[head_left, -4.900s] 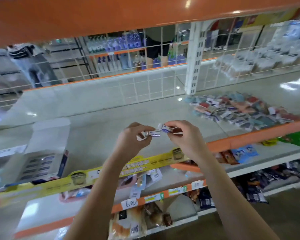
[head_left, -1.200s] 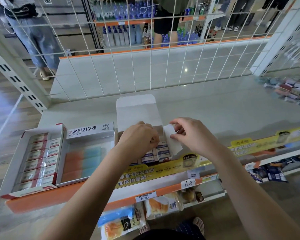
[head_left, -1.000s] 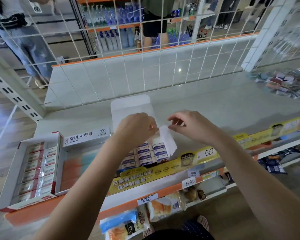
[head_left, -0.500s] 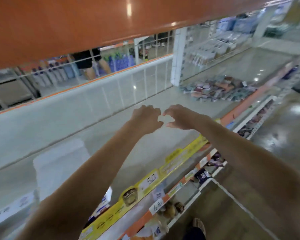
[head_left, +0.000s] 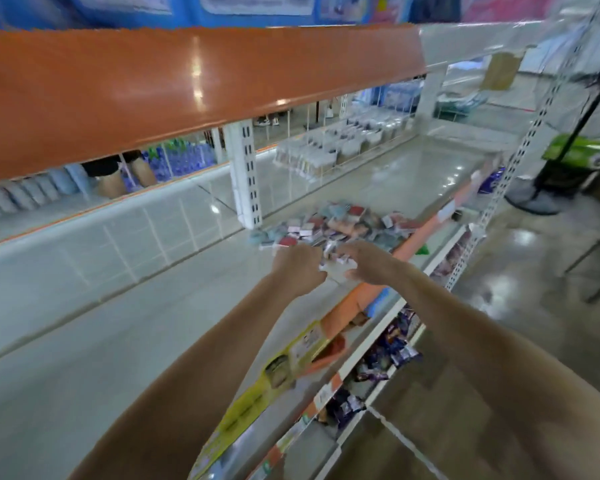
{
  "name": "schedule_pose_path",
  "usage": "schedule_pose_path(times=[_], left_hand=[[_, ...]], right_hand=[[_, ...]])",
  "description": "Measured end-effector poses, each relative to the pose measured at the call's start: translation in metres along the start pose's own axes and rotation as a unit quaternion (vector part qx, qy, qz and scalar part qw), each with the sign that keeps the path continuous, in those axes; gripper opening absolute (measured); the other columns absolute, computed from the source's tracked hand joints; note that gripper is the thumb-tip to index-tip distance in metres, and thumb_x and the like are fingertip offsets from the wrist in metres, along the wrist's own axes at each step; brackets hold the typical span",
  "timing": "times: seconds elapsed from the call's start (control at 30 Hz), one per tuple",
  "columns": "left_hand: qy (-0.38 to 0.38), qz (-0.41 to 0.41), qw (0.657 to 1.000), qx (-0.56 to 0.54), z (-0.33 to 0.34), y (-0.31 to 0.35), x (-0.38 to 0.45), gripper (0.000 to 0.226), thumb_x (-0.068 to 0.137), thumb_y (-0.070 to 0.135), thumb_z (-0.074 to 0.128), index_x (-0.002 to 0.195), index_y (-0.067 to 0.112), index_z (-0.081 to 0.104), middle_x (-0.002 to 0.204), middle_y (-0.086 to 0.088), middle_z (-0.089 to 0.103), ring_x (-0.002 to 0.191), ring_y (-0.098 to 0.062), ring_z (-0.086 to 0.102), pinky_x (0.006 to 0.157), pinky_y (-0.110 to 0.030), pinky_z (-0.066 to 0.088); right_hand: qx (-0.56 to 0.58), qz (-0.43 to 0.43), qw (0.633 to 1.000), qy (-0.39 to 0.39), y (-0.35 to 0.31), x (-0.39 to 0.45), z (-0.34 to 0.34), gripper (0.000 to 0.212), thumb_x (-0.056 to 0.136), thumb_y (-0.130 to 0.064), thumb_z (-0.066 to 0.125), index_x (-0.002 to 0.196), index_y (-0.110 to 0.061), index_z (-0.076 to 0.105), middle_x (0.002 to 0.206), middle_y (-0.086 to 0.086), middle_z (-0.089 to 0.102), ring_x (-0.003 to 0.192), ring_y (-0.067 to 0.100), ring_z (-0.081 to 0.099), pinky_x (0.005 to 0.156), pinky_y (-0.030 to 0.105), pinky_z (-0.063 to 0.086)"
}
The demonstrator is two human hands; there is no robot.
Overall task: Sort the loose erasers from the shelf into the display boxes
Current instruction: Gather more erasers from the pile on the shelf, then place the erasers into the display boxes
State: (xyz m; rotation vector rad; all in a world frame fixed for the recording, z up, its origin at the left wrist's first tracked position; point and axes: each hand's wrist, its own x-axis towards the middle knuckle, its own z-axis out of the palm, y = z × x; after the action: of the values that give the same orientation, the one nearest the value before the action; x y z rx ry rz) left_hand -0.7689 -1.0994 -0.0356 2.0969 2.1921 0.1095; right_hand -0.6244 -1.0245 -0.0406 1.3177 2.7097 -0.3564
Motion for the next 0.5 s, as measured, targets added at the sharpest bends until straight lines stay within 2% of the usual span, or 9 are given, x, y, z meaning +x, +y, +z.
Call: schedule_pose_path(times=[0.17, 0.3, 0.37, 0.5], left_hand=[[0.028, -0.047, 0.998, -0.016, 0.016, 0.018, 0.042, 0.029, 0.091, 0.028, 0.051, 0.111, 0.008, 0.057, 0.112, -0.012, 0.061, 0.105, -0.031, 0.057, 0.077, -0.034, 0.045], [0.045, -0.085, 0.995, -0.039, 0.030, 0.020, 0.059, 0.027, 0.090, 0.026, 0.052, 0.110, 0.008, 0.058, 0.109, -0.013, 0.061, 0.103, -0.031, 0.057, 0.076, -0.036, 0.047], [0.061, -0.106, 0.991, -0.052, 0.034, 0.019, 0.063, 0.028, 0.089, 0.025, 0.054, 0.112, 0.010, 0.059, 0.111, -0.012, 0.061, 0.105, -0.030, 0.056, 0.077, -0.036, 0.047], [0.074, -0.143, 0.986, -0.038, 0.039, 0.020, 0.069, 0.031, 0.093, 0.026, 0.049, 0.119, 0.012, 0.060, 0.115, -0.011, 0.060, 0.109, -0.027, 0.055, 0.077, -0.037, 0.048]], right_hand=[[0.000, 0.016, 0.999, 0.030, 0.037, 0.020, 0.003, 0.045, 0.094, -0.026, 0.052, 0.133, -0.006, 0.044, 0.137, 0.013, 0.044, 0.127, 0.026, 0.039, 0.101, 0.032, 0.030], [0.017, 0.038, 0.997, 0.072, 0.041, 0.036, 0.018, 0.057, 0.086, -0.053, 0.055, 0.119, -0.006, 0.052, 0.129, 0.014, 0.048, 0.123, 0.030, 0.039, 0.099, 0.036, 0.036], [0.008, 0.061, 0.995, 0.079, 0.039, 0.039, 0.023, 0.067, 0.086, -0.059, 0.051, 0.126, -0.006, 0.048, 0.136, 0.014, 0.041, 0.128, 0.030, 0.033, 0.099, 0.038, 0.038], [-0.006, 0.082, 0.991, 0.110, 0.030, 0.041, 0.028, 0.078, 0.086, -0.064, 0.045, 0.136, -0.005, 0.035, 0.143, 0.014, 0.032, 0.133, 0.031, 0.026, 0.106, 0.039, 0.031]])
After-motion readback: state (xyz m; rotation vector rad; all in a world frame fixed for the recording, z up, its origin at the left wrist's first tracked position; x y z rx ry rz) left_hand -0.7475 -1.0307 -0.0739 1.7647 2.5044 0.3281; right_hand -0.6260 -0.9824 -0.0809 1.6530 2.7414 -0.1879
